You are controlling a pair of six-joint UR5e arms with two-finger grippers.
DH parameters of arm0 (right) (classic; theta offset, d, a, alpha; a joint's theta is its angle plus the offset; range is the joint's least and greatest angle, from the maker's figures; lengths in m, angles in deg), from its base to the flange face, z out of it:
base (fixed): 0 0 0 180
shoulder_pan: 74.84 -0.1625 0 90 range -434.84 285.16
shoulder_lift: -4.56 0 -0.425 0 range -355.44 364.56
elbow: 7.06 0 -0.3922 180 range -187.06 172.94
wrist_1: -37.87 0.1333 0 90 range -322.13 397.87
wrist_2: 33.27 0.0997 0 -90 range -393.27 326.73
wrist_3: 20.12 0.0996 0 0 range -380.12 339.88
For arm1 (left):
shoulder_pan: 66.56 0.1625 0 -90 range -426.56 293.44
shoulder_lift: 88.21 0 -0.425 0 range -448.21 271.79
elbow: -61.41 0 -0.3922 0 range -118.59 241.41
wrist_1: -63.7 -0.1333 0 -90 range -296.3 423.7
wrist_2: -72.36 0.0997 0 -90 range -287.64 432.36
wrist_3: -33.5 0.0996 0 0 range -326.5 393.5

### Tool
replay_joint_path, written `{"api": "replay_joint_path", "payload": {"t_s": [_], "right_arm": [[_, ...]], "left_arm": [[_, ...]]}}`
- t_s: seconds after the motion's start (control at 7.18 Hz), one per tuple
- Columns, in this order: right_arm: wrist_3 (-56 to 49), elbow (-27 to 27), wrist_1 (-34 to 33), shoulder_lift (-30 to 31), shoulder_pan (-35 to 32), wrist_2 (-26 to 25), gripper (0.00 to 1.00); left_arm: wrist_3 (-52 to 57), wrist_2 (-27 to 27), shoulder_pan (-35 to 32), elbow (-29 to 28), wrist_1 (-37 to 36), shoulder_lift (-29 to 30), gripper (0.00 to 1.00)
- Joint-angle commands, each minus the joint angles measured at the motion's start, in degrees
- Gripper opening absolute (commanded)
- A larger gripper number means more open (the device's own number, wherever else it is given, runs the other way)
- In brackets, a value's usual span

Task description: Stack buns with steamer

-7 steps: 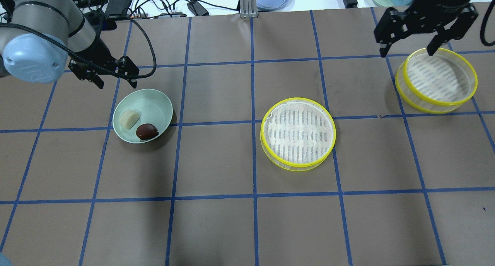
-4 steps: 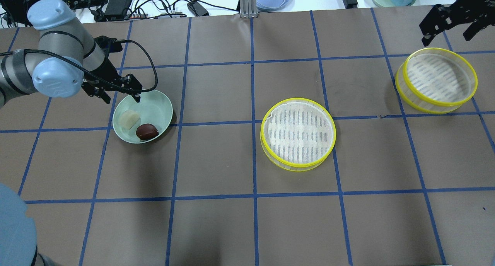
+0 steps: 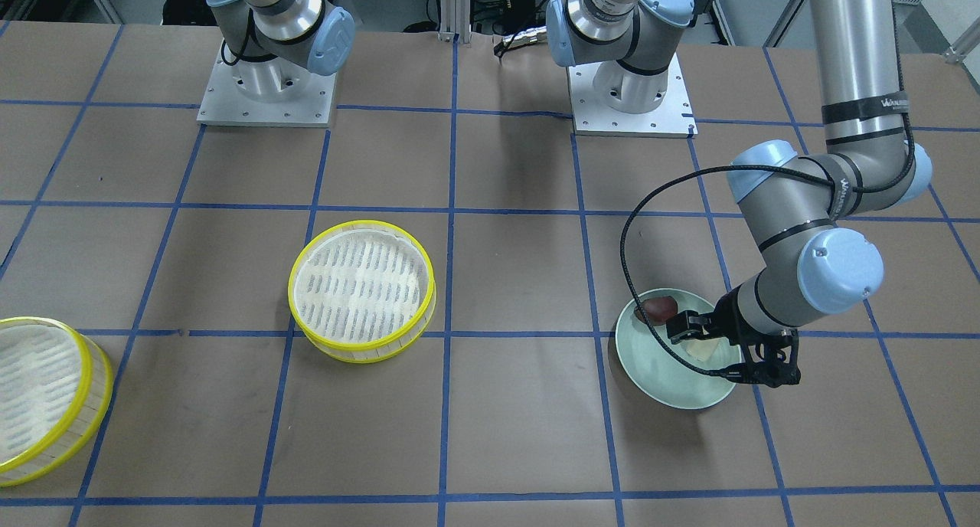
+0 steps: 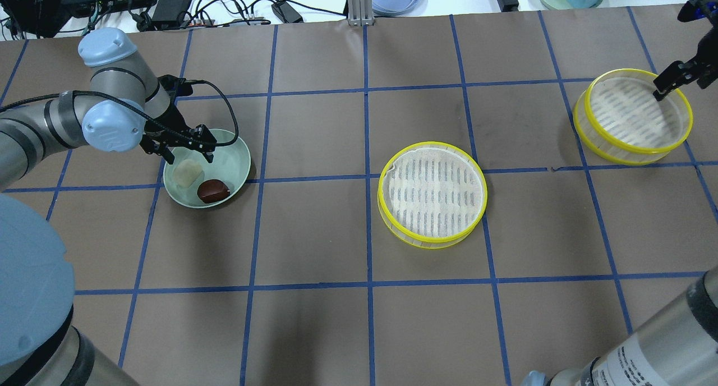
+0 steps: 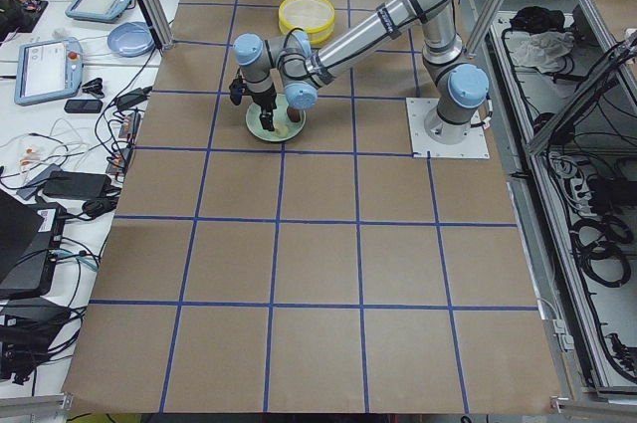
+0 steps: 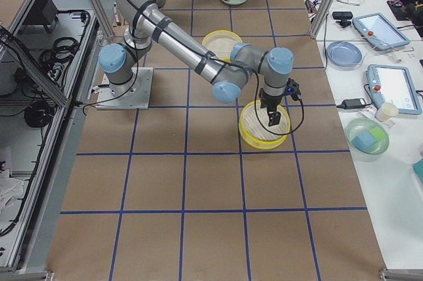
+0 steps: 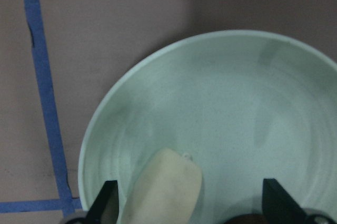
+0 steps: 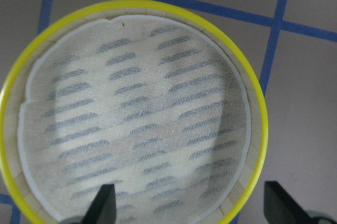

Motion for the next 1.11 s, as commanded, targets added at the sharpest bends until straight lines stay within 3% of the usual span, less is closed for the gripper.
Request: {"api": "replay_joint_path", "payload": {"t_s": [0.0,0.14,0.28,0.42,0.56,0.7,0.84,0.98], "right_arm": [[-0.2,0.0,-2.7,-4.8,2.2,0.2,0.96],[-0.8,0.0,-3.1,-5.6,3.4,0.7,0.96],[-2.0,0.1,-3.5,-5.9,3.8,0.7,0.94],[-2.6,0.4,-3.6,-6.0,4.2,0.6,0.93],[-3.2,0.3,-3.9,-6.3,4.2,0.4,0.82],[-3.1,0.4,-3.9,-6.4,4.2,0.3,0.45],[-3.0,0.3,-3.7,-6.4,4.3,-0.1,0.18],[-3.0,0.3,-3.6,-6.4,4.4,-0.2,0.03]], "left_arm": [[1.1,0.1,0.0,0.0,-1.2,0.6,0.87],[1.1,0.3,0.1,0.0,-1.3,0.7,0.81],[1.3,0.4,0.1,0.0,-1.3,1.0,0.65],[1.1,0.3,0.7,0.1,-1.2,1.3,0.61],[1.0,0.4,0.9,0.2,-0.4,1.6,0.62],[0.8,0.4,1.0,0.6,2.7,1.6,0.62],[1.0,0.4,1.4,0.7,3.0,1.6,0.58],[1.0,0.1,1.4,0.7,2.9,1.5,0.44]]}}
